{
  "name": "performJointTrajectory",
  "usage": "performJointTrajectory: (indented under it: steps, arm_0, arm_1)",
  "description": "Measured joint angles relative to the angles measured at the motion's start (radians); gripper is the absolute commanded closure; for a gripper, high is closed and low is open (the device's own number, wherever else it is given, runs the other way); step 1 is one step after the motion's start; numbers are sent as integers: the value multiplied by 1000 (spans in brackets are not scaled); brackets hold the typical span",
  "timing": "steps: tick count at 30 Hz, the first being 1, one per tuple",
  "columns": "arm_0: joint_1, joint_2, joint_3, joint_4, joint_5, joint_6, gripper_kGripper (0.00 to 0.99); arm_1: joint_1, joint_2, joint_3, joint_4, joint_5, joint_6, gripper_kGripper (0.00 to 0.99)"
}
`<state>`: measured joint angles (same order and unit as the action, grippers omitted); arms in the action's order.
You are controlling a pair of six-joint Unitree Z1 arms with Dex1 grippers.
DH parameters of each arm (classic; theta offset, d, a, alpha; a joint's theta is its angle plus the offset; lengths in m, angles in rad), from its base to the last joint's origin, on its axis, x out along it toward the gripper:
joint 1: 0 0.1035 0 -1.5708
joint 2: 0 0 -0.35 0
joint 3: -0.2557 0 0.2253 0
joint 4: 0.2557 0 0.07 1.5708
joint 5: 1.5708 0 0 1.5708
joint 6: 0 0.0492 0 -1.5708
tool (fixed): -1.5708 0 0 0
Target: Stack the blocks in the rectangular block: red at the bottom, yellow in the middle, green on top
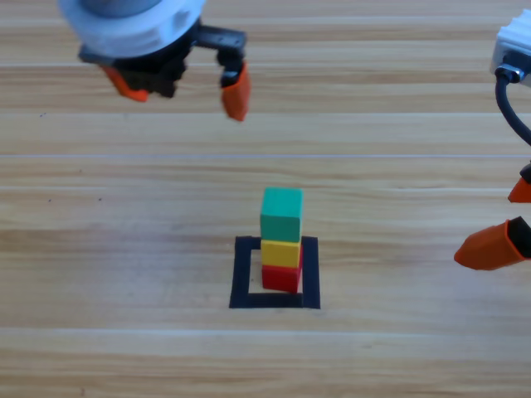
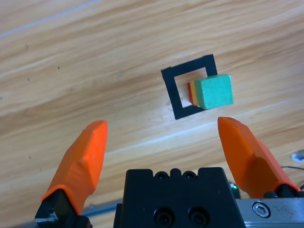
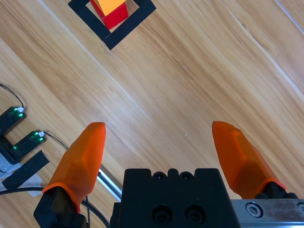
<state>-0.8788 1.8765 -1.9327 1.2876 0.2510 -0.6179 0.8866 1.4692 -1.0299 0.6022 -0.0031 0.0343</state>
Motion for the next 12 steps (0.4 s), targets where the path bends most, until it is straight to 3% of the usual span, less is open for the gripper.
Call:
performJointTrajectory:
  steps: [5,12]
  arm_0:
    - [0,-214,379,-254,1,71,0]
    - [0,-436,624,-415,1,101,0]
  arm_1:
    - [0,0,0,0,1,-11,0]
    - [0,-2,0,1,47,-20,0]
